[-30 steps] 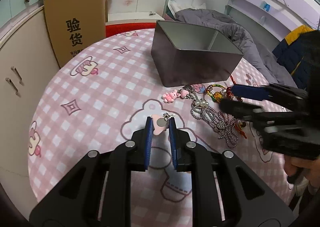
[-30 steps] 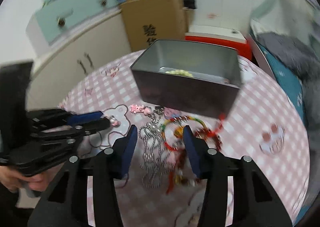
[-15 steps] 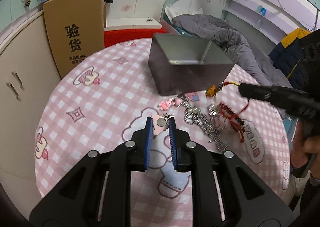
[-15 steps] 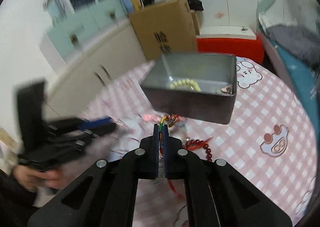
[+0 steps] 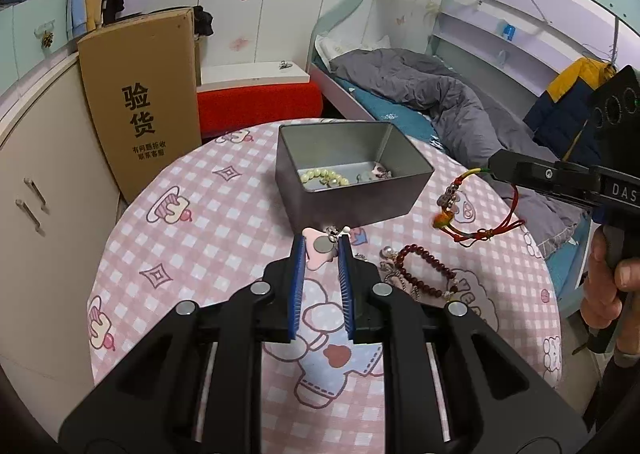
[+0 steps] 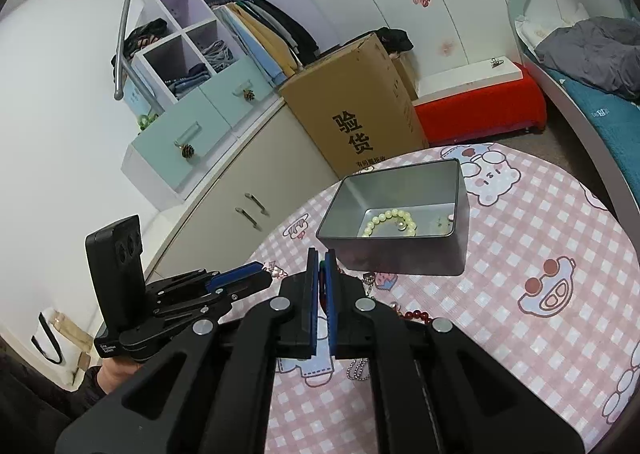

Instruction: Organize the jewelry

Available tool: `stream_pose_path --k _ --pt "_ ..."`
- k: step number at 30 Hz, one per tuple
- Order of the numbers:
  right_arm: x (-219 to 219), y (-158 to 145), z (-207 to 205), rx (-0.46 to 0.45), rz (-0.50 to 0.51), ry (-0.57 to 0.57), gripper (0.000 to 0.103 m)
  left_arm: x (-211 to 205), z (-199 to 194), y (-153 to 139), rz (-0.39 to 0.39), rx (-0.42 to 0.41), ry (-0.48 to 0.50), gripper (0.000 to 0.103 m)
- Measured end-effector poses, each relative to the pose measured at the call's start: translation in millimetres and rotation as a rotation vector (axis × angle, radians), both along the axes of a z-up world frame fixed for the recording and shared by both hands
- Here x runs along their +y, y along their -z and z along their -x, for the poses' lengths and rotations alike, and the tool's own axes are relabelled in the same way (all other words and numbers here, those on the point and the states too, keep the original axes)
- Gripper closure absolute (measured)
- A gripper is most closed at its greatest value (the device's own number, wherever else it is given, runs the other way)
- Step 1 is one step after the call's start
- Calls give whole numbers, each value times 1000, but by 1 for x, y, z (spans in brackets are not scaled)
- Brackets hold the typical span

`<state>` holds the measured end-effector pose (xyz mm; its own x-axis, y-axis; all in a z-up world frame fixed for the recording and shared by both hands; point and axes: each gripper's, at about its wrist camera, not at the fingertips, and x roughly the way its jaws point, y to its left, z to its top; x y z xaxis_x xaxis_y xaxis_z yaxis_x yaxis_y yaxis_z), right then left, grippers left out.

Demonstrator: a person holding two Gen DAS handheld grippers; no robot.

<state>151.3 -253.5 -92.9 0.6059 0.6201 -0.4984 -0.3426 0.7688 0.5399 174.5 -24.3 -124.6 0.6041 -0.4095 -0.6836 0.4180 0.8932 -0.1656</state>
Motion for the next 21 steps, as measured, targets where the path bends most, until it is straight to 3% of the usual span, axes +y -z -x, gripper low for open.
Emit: stream_pose_path --k 7,13,19,20,21 --pt "-1 -40 -10 -87 9 13 101 -9 -10 -27 24 -49 26 87" --pt "-1 -66 -43 -132 20 40 101 -29 -44 -60 41 -108 42 87" --pt "1 -39 -93 -29 66 82 99 -50 -88 -59 49 -57 62 86" --pt "2 -29 -100 2 85 100 96 -52 -93 -54 38 -45 48 81" --pt "1 -22 -105 31 91 117 87 -53 -100 -47 10 -31 19 73"
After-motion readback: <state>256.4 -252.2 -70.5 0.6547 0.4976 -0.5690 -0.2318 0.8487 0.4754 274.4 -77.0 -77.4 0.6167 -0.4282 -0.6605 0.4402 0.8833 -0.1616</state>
